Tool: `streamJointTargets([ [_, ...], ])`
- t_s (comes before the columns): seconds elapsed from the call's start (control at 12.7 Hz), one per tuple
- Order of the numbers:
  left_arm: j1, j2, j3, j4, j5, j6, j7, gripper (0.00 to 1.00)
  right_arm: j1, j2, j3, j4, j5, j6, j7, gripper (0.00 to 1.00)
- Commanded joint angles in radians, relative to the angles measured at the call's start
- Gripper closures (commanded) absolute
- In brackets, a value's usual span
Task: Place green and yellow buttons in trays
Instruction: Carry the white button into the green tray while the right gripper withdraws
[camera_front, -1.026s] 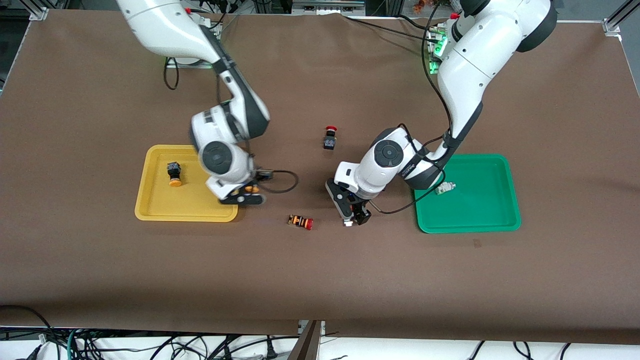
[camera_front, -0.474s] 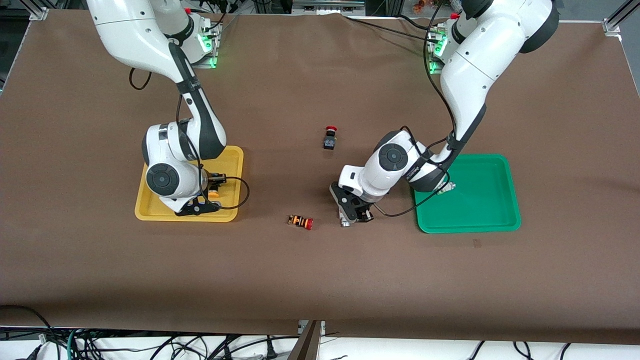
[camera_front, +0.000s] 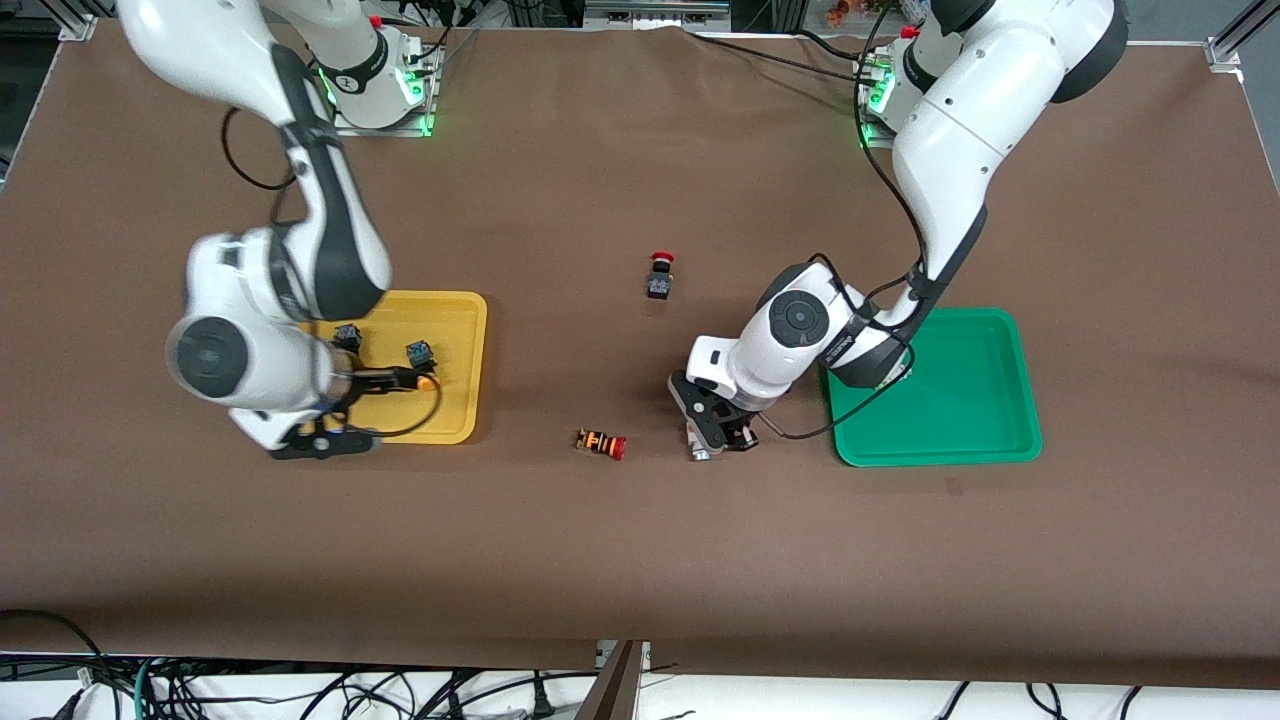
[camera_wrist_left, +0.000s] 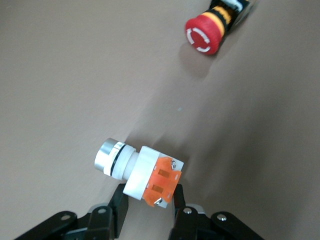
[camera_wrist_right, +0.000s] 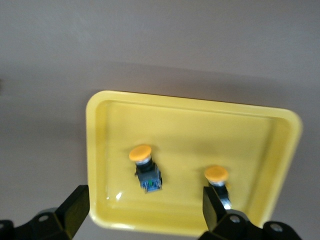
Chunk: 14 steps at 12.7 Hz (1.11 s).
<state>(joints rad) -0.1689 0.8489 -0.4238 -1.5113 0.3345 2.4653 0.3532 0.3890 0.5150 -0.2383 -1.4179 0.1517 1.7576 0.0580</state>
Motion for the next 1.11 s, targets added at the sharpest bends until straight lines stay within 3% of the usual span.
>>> streamJointTargets([
  [0.0,0.138,-0.099,-0.097,-0.017,0.006,-0.240,0.023,0.86,-0.060,-0.148,0.031,0.000,0.000,-0.125,-0.012,0.00],
  [0.08,0.210,-0.116,-0.134,-0.017,0.006,-0.341,0.050,0.86,-0.108,-0.201,0.075,-0.012,-0.009,-0.156,-0.012,0.00],
  [0.24,0.303,-0.140,-0.145,-0.013,0.018,-0.504,0.229,0.89,-0.203,-0.298,0.184,-0.058,-0.117,-0.191,-0.027,0.00],
  [0.47,0.477,-0.127,-0.144,-0.021,0.023,-0.526,0.500,0.90,-0.243,-0.415,0.198,-0.061,-0.158,-0.220,-0.024,0.00],
  [0.55,0.497,-0.116,-0.138,-0.023,0.032,-0.522,0.532,0.83,-0.248,-0.435,0.198,-0.061,-0.156,-0.221,-0.027,0.00],
  [0.63,0.494,-0.114,-0.136,-0.024,0.084,-0.522,0.536,0.37,-0.248,-0.450,0.200,-0.061,-0.159,-0.221,-0.023,0.00],
  [0.71,0.491,-0.122,-0.139,-0.024,0.110,-0.526,0.533,0.00,-0.255,-0.460,0.205,-0.059,-0.175,-0.233,-0.024,0.00],
  [1.03,0.493,-0.220,-0.150,-0.004,0.034,-0.621,0.408,0.00,-0.268,-0.458,0.206,-0.055,-0.166,-0.292,-0.017,0.00],
])
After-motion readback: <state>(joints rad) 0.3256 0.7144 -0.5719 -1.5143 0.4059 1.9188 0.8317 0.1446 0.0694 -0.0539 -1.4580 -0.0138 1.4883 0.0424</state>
